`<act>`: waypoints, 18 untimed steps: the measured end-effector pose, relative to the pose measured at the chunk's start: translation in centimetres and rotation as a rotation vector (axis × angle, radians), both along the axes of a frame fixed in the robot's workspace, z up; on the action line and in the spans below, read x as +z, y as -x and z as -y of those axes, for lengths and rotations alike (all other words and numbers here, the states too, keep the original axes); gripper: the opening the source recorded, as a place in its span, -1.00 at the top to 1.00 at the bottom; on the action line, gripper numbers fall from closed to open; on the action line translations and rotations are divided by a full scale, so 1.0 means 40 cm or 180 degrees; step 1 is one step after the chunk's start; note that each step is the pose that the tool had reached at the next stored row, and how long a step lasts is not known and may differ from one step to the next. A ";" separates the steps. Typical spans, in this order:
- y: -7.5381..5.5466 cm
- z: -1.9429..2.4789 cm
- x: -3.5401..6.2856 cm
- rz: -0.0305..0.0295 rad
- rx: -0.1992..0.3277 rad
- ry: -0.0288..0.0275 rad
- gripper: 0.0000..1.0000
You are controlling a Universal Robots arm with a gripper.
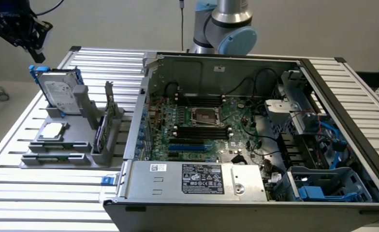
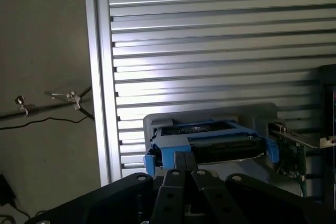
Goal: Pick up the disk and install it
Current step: 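Reach for the disk, then pick up the disk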
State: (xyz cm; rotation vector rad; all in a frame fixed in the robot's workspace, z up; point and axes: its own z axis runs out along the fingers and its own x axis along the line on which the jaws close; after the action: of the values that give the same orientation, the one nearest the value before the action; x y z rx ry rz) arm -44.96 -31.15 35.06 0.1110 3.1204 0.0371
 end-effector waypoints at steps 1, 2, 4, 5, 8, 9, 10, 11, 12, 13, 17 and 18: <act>0.003 -0.010 0.000 0.0001 0.0001 0.0001 0.79; 0.006 -0.021 0.000 0.0000 0.0001 0.0002 0.79; 0.006 -0.029 0.000 0.0000 0.0029 0.0002 0.79; 0.007 -0.030 0.000 0.0001 0.0062 0.0002 0.79; 0.007 -0.031 0.000 0.0000 0.0228 0.0002 0.79; 0.006 -0.031 0.000 0.0000 0.0285 0.0002 0.79; 0.007 -0.031 0.000 0.0000 0.0341 0.0002 0.79; 0.007 -0.031 0.000 0.0000 0.0401 0.0002 0.79; 0.007 -0.031 0.000 0.0000 0.0458 0.0002 0.79; 0.007 -0.031 0.000 0.0001 0.0515 0.0002 0.79; 0.006 -0.031 0.000 0.0001 0.0746 0.0002 0.79; 0.006 -0.031 0.000 0.0000 0.0807 0.0002 0.79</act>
State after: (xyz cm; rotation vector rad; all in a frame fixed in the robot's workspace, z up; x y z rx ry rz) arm -45.22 -29.91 35.05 -0.2847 3.1124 0.0395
